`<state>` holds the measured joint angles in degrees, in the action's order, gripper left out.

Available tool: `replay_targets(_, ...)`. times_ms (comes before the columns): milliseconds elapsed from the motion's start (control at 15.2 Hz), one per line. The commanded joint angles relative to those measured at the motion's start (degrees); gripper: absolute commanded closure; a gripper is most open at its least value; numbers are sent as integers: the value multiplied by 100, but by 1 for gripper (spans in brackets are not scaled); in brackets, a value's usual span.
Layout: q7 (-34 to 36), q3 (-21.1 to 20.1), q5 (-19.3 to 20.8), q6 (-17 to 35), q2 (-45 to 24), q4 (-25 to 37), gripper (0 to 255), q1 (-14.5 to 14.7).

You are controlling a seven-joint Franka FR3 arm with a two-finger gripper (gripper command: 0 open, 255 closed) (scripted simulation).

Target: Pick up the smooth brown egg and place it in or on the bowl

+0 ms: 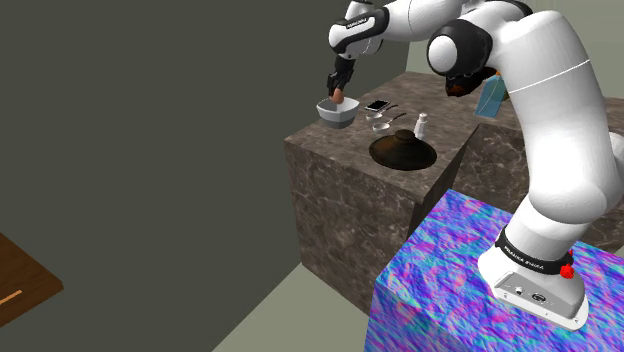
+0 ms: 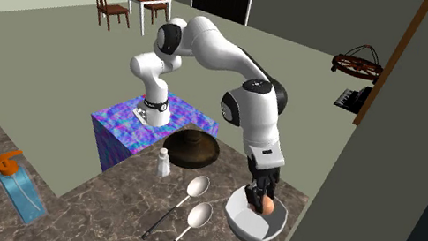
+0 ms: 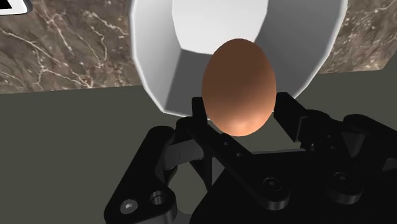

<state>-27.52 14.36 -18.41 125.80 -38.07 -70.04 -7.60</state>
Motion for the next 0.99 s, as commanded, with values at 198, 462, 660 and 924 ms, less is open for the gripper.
replay_targets(198, -13, -3, -7, 58, 9, -63, 255, 6)
replay_targets(462, -13, -3, -7, 59, 10, -64, 0, 6)
replay_targets(660, -13, -3, -7, 59, 9, -64, 0, 6)
replay_targets(924, 5, 42, 48, -124, 283, -155, 0, 28)
